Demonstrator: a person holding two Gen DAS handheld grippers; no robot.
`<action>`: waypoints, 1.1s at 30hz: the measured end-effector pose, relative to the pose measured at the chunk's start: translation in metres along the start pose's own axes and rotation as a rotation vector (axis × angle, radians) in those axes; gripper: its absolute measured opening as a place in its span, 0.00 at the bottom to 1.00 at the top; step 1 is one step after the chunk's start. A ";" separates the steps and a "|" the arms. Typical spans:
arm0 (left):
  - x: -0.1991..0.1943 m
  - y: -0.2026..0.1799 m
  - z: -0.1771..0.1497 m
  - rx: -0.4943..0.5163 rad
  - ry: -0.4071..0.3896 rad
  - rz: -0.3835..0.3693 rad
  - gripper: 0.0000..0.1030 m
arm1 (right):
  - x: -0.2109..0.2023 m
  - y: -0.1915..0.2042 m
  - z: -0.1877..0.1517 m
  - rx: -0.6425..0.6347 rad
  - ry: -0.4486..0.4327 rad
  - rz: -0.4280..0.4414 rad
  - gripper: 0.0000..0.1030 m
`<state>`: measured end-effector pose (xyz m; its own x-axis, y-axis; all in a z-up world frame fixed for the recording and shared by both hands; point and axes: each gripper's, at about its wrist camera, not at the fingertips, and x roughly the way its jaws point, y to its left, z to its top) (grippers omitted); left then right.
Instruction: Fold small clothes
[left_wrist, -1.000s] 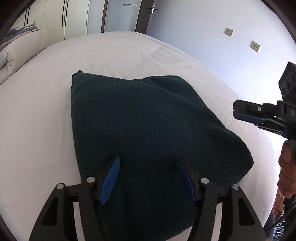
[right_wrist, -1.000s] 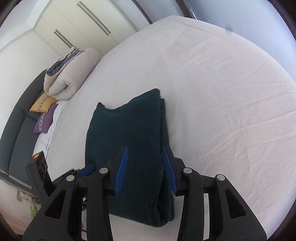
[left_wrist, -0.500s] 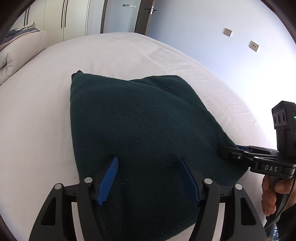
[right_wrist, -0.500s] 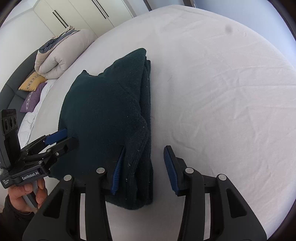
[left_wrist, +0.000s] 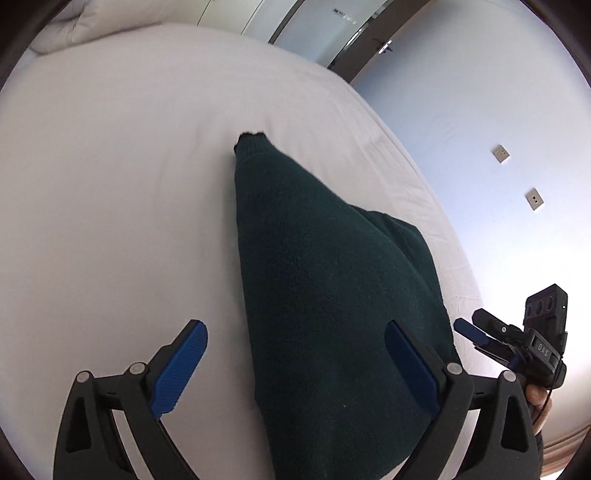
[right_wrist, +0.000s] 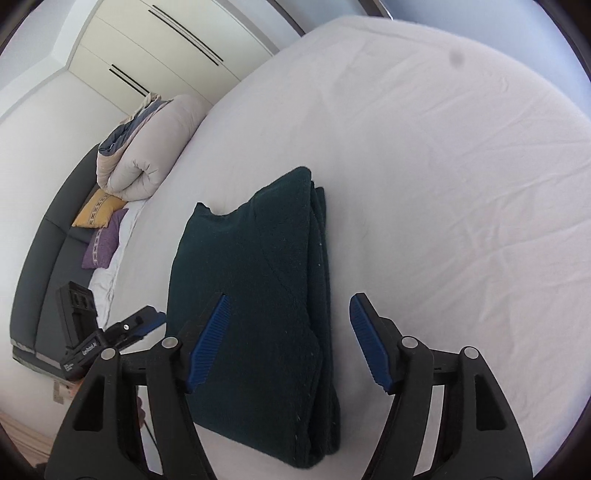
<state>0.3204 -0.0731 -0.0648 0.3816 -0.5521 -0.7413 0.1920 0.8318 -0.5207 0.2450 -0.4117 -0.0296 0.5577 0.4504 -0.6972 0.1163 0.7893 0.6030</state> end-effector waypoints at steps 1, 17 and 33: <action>0.010 0.002 0.002 -0.016 0.033 -0.023 0.95 | 0.009 -0.004 0.006 0.028 0.024 0.012 0.64; 0.041 -0.036 0.004 0.074 0.128 0.072 0.45 | 0.086 0.057 0.013 -0.204 0.142 -0.280 0.26; -0.161 -0.022 -0.098 0.220 -0.030 0.208 0.42 | -0.014 0.230 -0.139 -0.449 0.018 -0.172 0.19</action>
<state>0.1657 -0.0081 0.0245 0.4588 -0.3695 -0.8081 0.2968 0.9209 -0.2526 0.1502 -0.1780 0.0651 0.5467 0.3016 -0.7811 -0.1634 0.9534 0.2537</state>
